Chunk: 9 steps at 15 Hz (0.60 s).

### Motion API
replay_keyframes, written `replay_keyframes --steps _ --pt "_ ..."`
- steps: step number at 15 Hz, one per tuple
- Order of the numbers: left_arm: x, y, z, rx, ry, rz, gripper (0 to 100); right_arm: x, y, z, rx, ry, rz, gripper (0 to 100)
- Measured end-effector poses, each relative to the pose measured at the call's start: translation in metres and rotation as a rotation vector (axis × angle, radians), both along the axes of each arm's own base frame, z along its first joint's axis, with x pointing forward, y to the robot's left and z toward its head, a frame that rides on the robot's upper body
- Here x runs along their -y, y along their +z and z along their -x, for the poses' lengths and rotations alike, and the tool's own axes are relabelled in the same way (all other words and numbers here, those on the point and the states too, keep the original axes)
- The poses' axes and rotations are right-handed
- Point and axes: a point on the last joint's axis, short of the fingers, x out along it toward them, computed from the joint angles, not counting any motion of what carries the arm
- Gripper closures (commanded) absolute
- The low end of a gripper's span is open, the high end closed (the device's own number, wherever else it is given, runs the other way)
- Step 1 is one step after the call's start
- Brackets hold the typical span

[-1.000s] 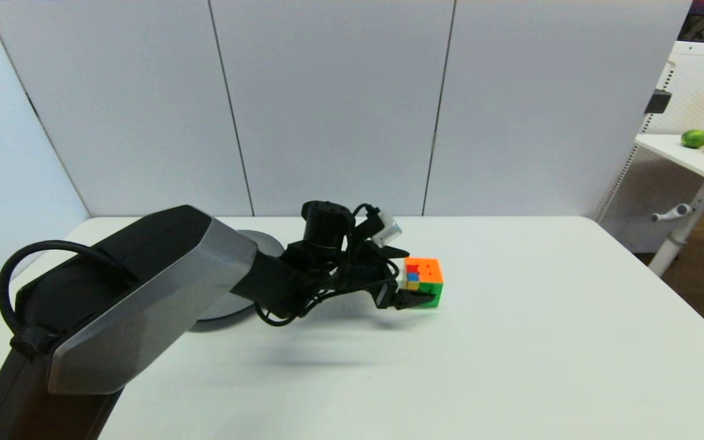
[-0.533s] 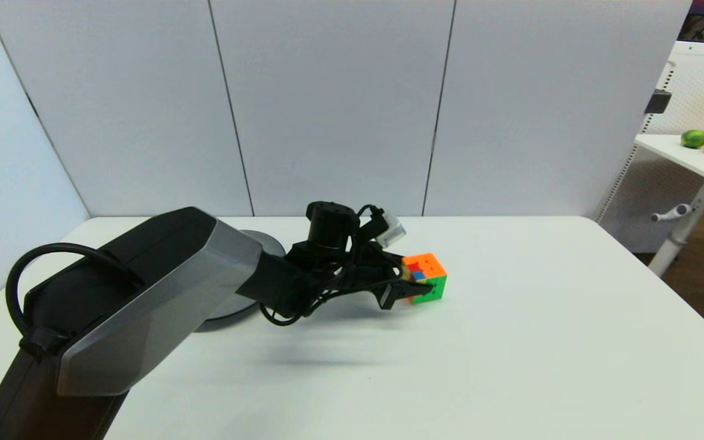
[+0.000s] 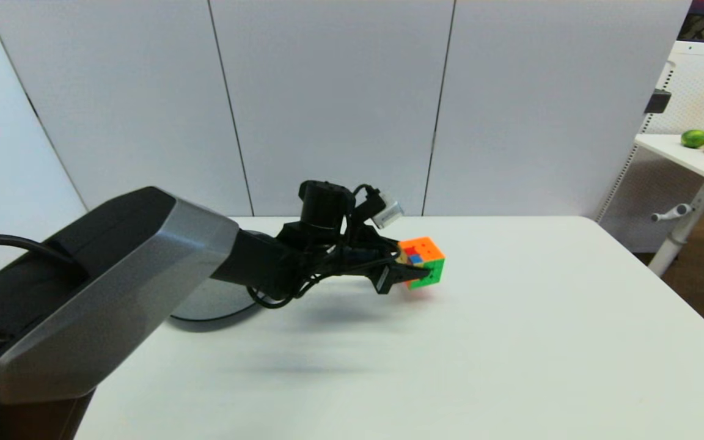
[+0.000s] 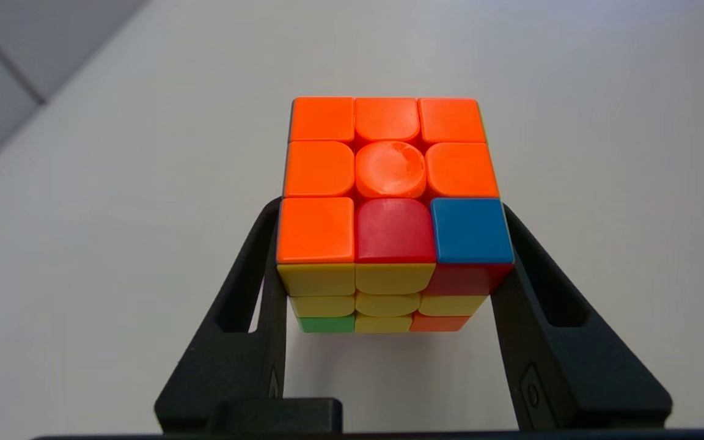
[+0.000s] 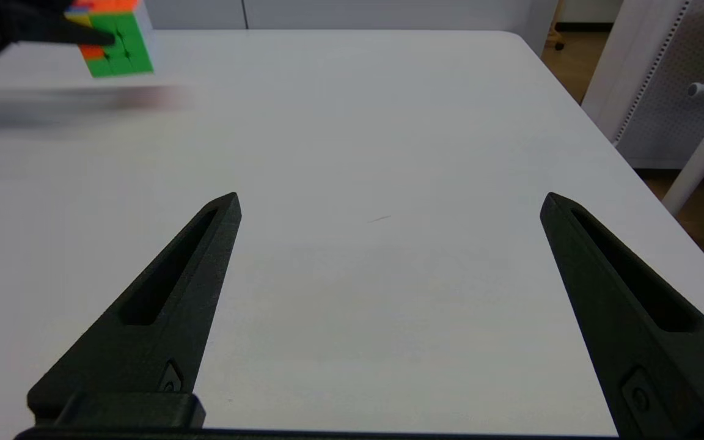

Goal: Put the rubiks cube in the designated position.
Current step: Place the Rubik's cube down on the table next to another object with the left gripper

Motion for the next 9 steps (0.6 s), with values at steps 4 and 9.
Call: replay_keyframes --steps 4,9 --pt "-0.056 0.050 -0.009 0.037 0.203 -0.027 100 0.000 0.000 0.000 0.000 0.000 0.000 0" --pt "-0.191 0.094 -0.012 0.091 0.558 -0.081 100 0.000 0.000 0.000 0.000 0.000 0.000 0"
